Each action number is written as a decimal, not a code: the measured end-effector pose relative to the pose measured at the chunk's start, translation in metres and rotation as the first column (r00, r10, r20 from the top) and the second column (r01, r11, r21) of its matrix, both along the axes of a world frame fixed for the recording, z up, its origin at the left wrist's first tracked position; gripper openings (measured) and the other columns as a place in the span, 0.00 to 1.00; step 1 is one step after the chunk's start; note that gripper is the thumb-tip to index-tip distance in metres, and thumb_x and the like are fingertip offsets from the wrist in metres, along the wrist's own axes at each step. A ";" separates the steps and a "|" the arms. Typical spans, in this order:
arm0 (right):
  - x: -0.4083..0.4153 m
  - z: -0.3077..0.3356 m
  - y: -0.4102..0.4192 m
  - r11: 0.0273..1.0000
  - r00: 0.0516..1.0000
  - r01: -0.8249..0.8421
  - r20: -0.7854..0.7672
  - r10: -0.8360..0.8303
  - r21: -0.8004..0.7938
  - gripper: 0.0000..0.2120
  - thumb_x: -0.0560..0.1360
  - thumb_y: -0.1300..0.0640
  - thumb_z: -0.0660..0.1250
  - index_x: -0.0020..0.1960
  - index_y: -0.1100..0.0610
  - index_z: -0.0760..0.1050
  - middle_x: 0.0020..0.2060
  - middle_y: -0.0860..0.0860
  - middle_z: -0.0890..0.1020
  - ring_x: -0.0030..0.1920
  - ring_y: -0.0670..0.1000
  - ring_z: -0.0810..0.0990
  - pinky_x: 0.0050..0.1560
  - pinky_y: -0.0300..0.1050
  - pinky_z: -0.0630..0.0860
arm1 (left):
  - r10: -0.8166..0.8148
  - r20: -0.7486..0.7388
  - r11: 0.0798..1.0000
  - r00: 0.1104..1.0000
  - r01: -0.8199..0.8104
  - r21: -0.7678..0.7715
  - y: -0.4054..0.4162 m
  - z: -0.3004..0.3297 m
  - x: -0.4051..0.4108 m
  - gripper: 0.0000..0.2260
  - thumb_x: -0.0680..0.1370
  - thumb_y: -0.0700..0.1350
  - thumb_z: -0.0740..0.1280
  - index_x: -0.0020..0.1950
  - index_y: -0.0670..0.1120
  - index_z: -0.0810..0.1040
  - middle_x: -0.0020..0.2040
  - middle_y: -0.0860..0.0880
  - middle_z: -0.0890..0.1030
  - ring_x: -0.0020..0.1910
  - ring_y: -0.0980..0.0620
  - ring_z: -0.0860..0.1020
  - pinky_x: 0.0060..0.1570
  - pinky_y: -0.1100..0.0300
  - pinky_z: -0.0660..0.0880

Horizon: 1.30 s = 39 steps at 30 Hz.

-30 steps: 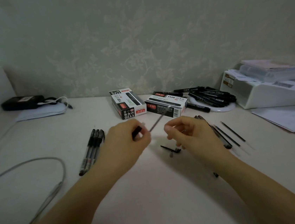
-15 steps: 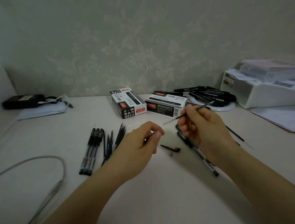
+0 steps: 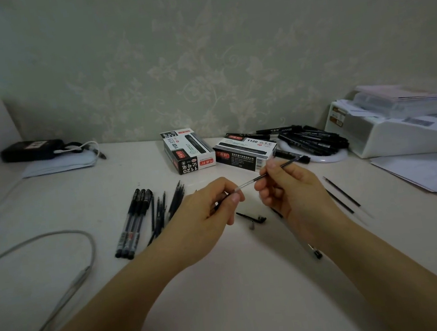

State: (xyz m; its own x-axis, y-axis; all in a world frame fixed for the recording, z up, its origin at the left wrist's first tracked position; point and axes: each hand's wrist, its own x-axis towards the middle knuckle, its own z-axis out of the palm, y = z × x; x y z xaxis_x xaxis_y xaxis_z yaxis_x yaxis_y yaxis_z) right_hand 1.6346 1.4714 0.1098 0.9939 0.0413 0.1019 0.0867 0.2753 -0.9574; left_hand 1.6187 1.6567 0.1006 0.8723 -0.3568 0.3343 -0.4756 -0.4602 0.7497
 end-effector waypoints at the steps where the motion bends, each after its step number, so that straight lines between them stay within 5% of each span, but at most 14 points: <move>1: 0.000 0.000 0.000 1.000 1.000 -0.001 -0.006 0.001 0.006 0.12 0.80 0.52 0.65 0.40 0.54 0.82 0.35 0.55 0.83 0.32 0.47 0.79 0.33 0.37 0.77 | -0.002 0.003 1.000 1.000 0.002 0.001 0.000 0.000 0.000 0.07 0.82 0.51 0.58 0.50 0.57 0.75 0.37 0.54 0.79 0.31 0.59 0.71 0.32 0.66 0.69; 8: 0.001 0.002 -0.003 0.999 0.999 -0.013 -0.042 0.014 0.031 0.11 0.81 0.54 0.63 0.46 0.59 0.78 0.34 0.54 0.83 0.32 0.47 0.78 0.33 0.37 0.77 | -0.021 0.019 0.999 1.000 0.022 -0.042 -0.001 0.000 0.000 0.07 0.82 0.51 0.57 0.50 0.58 0.75 0.37 0.53 0.79 0.32 0.57 0.73 0.33 0.68 0.69; 19: -0.006 0.000 0.003 0.956 0.984 -0.045 0.151 0.092 -0.289 0.09 0.80 0.52 0.64 0.47 0.55 0.80 0.37 0.53 0.85 0.34 0.46 0.79 0.37 0.38 0.77 | -0.009 0.011 1.000 1.000 0.009 0.029 -0.001 -0.002 0.001 0.07 0.81 0.51 0.59 0.49 0.58 0.76 0.37 0.55 0.80 0.34 0.52 0.76 0.33 0.61 0.73; 26: -0.006 -0.006 0.002 0.770 0.970 0.000 0.189 0.156 -0.638 0.22 0.67 0.33 0.69 0.57 0.43 0.78 0.34 0.44 0.78 0.30 0.38 0.73 0.33 0.30 0.72 | 0.032 0.009 0.999 0.999 -0.032 0.016 0.002 -0.002 0.003 0.07 0.80 0.55 0.57 0.48 0.59 0.74 0.38 0.57 0.80 0.35 0.60 0.76 0.34 0.69 0.71; 34: -0.002 -0.010 -0.010 0.268 0.926 0.194 0.266 0.269 -0.944 0.10 0.70 0.40 0.73 0.47 0.43 0.79 0.38 0.41 0.77 0.42 0.36 0.73 0.37 0.31 0.67 | 0.072 0.025 0.996 0.997 -0.074 0.054 0.003 -0.003 0.004 0.07 0.81 0.52 0.58 0.52 0.58 0.75 0.38 0.57 0.79 0.37 0.61 0.76 0.37 0.74 0.69; 39: -0.002 -0.012 -0.013 0.231 0.915 0.160 0.232 0.331 -0.960 0.04 0.74 0.47 0.72 0.46 0.47 0.82 0.36 0.40 0.77 0.43 0.32 0.73 0.40 0.28 0.69 | 0.070 0.013 0.994 0.997 -0.071 0.078 0.004 -0.003 0.004 0.08 0.81 0.53 0.57 0.54 0.57 0.74 0.38 0.56 0.79 0.39 0.60 0.76 0.39 0.69 0.73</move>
